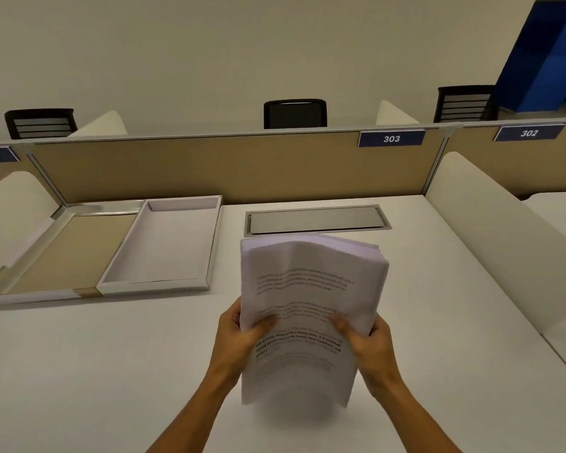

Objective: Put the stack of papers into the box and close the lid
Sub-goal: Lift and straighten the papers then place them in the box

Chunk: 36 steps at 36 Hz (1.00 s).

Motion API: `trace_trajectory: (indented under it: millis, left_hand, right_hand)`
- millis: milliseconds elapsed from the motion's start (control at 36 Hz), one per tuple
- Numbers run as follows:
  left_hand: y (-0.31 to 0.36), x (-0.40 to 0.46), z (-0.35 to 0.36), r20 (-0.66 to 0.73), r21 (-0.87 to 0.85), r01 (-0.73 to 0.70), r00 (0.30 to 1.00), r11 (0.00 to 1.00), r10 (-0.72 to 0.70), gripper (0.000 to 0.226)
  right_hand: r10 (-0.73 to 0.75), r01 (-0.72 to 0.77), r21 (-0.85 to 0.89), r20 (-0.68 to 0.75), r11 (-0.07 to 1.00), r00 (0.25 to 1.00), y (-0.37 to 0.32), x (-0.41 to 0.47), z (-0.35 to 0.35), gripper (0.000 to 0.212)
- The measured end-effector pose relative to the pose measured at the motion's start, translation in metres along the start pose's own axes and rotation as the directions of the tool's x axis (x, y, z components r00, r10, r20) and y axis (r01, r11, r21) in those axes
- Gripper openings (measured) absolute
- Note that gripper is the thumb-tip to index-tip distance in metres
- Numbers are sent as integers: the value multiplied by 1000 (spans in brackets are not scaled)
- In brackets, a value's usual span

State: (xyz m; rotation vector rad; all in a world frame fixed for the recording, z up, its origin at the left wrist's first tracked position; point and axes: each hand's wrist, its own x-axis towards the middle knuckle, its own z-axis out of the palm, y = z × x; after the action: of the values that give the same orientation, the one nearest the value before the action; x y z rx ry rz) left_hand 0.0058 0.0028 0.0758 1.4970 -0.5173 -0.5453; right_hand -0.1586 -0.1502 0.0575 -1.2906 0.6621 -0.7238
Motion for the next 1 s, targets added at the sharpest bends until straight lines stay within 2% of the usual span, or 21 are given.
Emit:
trace_trajectory:
  millis: [139,361,528,556,639,833,1000]
  left_hand:
    - [-12,-5,1,-67,10,-39,997,999,40,37]
    - [-26,-10,-18,-3,15,-13,1000,1000,13,44]
    - [-18,-7,-47,70,20,-14,997,1000,12,62]
    - [-17,-6,-49,76,37,-14,997,999,11,59]
    - [-17,-4,-44,85,103,-44,996,994,35,39]
    - [-28,-7,-21,-47,88,-77,996,993,81,43]
    - [-33,-6,-11,-87,73,-82,992,994,88,48]
  right_hand:
    - [-84,84,-23,-34,996,996,7,-10,19,36]
    - [-99,105,-104,58,989,993,21,-10,14,38]
    - [-67,88,-160,131,983,989,15,5,0,79]
    - [-64,88,-167,146,982,987,13,6,-1,78]
    - [-72,107,-190,181,976,981,6,7,2,58]
    - [-100,121,-151,138,981,985,6,4,12,45]
    - [-145,156,-117,97,981,985,2,4,10,42]
